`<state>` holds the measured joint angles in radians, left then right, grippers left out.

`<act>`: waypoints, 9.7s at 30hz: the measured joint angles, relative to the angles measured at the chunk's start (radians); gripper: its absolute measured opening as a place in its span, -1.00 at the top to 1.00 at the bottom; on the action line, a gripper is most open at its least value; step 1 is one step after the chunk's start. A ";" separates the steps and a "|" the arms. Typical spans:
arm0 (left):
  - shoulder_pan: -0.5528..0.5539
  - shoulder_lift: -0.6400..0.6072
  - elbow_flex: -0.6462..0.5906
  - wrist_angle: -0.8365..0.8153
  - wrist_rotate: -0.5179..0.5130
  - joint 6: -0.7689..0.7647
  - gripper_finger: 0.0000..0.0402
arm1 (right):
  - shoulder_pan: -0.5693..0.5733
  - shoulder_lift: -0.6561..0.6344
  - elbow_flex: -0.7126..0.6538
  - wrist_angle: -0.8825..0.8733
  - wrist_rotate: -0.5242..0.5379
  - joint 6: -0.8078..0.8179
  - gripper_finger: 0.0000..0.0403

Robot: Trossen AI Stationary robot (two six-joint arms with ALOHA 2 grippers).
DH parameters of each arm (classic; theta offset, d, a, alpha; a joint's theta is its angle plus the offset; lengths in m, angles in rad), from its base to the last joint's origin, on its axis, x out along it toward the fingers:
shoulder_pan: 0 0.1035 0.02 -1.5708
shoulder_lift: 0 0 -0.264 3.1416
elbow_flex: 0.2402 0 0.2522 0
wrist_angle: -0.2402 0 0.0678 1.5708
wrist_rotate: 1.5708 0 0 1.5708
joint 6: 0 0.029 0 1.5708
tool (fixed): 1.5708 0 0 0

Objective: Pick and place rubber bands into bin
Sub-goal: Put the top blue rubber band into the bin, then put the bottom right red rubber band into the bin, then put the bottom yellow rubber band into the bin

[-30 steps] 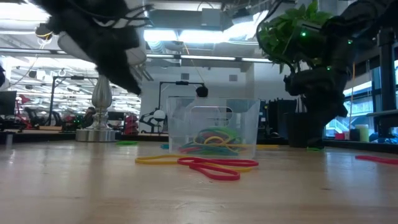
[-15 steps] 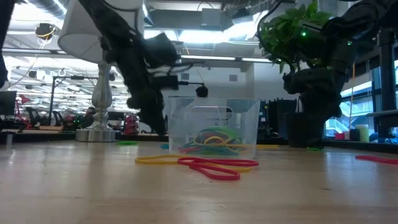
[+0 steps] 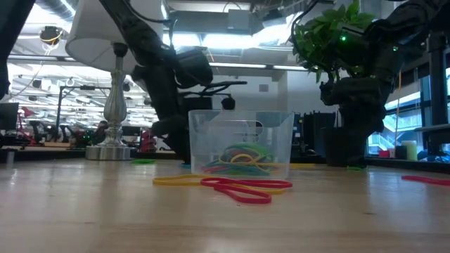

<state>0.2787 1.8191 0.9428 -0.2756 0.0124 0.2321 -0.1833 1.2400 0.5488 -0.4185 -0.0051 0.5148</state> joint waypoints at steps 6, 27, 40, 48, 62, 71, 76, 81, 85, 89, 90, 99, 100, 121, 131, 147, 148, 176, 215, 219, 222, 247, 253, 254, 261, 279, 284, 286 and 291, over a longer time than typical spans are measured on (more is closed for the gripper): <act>-0.004 -0.091 -0.009 -0.156 -0.026 -0.010 0.98 | 0.000 0.000 0.000 0.000 0.002 -0.003 0.96; -0.053 -0.136 0.315 -0.211 -0.027 0.025 0.99 | 0.000 0.000 0.000 0.040 0.003 0.006 0.96; -0.087 0.033 0.315 -0.066 0.193 -0.009 0.99 | 0.000 0.000 0.000 0.057 0.003 0.008 0.96; -0.080 0.048 0.315 -0.067 0.218 -0.026 0.99 | 0.000 0.000 0.000 0.061 0.003 0.007 0.96; -0.090 0.048 0.315 -0.064 0.188 -0.036 0.76 | 0.000 0.000 0.000 0.060 0.003 0.002 0.96; -0.085 0.041 0.316 -0.065 0.173 -0.039 0.40 | 0.000 0.000 0.000 0.060 0.003 0.000 0.96; -0.077 0.008 0.379 -0.134 0.048 -0.038 0.36 | 0.000 0.000 0.001 0.056 0.003 -0.010 0.96; -0.073 -0.041 0.447 -0.202 -0.076 -0.036 0.39 | 0.000 0.000 0.001 0.058 0.003 -0.027 0.96; -0.066 -0.088 0.475 -0.232 -0.123 -0.036 0.46 | -0.002 0.000 0.001 0.058 0.009 -0.026 0.96; -0.074 -0.131 0.490 -0.254 -0.133 -0.038 0.55 | -0.002 0.001 0.001 0.058 0.011 -0.045 0.96; -0.081 -0.141 0.492 -0.255 -0.130 -0.036 0.59 | -0.002 0.001 0.001 0.057 0.010 -0.050 0.97; -0.114 -0.179 0.478 -0.394 -0.103 -0.071 0.98 | 0.134 -0.019 0.029 -0.066 0.032 0.157 0.99; -0.109 -0.195 0.459 -0.400 -0.088 -0.070 0.99 | 0.168 -0.019 0.049 -0.109 0.053 0.196 0.99; -0.174 -0.787 -0.262 -0.243 -0.025 -0.300 0.99 | 0.675 0.038 0.185 -0.433 0.047 1.033 0.71; -0.273 -0.843 -0.338 -0.235 -0.026 -0.369 0.99 | 0.693 0.226 0.182 -0.427 0.045 0.998 0.22; -0.292 -0.842 -0.339 -0.191 -0.031 -0.339 0.99 | 0.691 0.329 0.173 -0.302 0.000 1.002 0.85; -0.292 -0.842 -0.339 -0.190 -0.031 -0.339 0.99 | 0.691 0.326 0.179 -0.298 -0.002 1.000 0.92; -0.292 -0.842 -0.339 -0.191 -0.011 -0.343 0.99 | 0.700 0.326 0.423 -0.418 0.084 0.920 0.80; -0.292 -0.841 -0.339 -0.191 -0.033 -0.341 0.99 | 0.703 0.362 0.207 -0.225 0.050 0.946 0.95; -0.292 -0.841 -0.339 -0.191 -0.060 -0.334 0.99 | 0.703 0.369 0.260 -0.295 0.052 0.936 0.98; -0.292 -0.841 -0.339 -0.191 -0.064 -0.315 0.99 | 0.703 0.363 0.315 -0.351 0.064 0.887 0.98; -0.290 -0.841 -0.339 -0.131 -0.046 -0.318 0.99 | 0.627 0.352 0.874 -0.454 0.641 0.319 1.00; -0.290 -0.841 -0.339 -0.130 -0.045 -0.329 0.99 | 0.518 0.352 0.903 -0.307 0.656 0.076 1.00; -0.290 -0.841 -0.339 -0.130 -0.045 -0.335 0.99 | 0.500 0.356 0.903 -0.286 0.650 0.051 1.00; -0.290 -0.841 -0.339 -0.130 -0.044 -0.368 0.99 | 0.399 0.451 0.903 -0.273 0.520 0.000 1.00; -0.290 -0.841 -0.339 -0.131 -0.045 -0.369 0.99 | 0.288 0.654 0.901 -0.358 0.347 0.161 0.61; -0.290 -0.841 -0.339 -0.131 -0.045 -0.346 0.99 | 0.285 0.640 0.902 -0.366 0.317 0.165 0.40; -0.291 -0.841 -0.339 -0.131 -0.045 -0.301 0.98 | 0.285 0.630 0.903 -0.379 0.282 0.172 0.34; -0.335 -0.841 -0.330 -0.140 -0.049 -0.256 0.99 | 0.332 0.583 0.903 -0.468 0.243 0.213 0.33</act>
<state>-0.0562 0.9780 0.6128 -0.4157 -0.0367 -0.0238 0.1484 1.8229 1.4513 -0.8869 0.2381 0.7283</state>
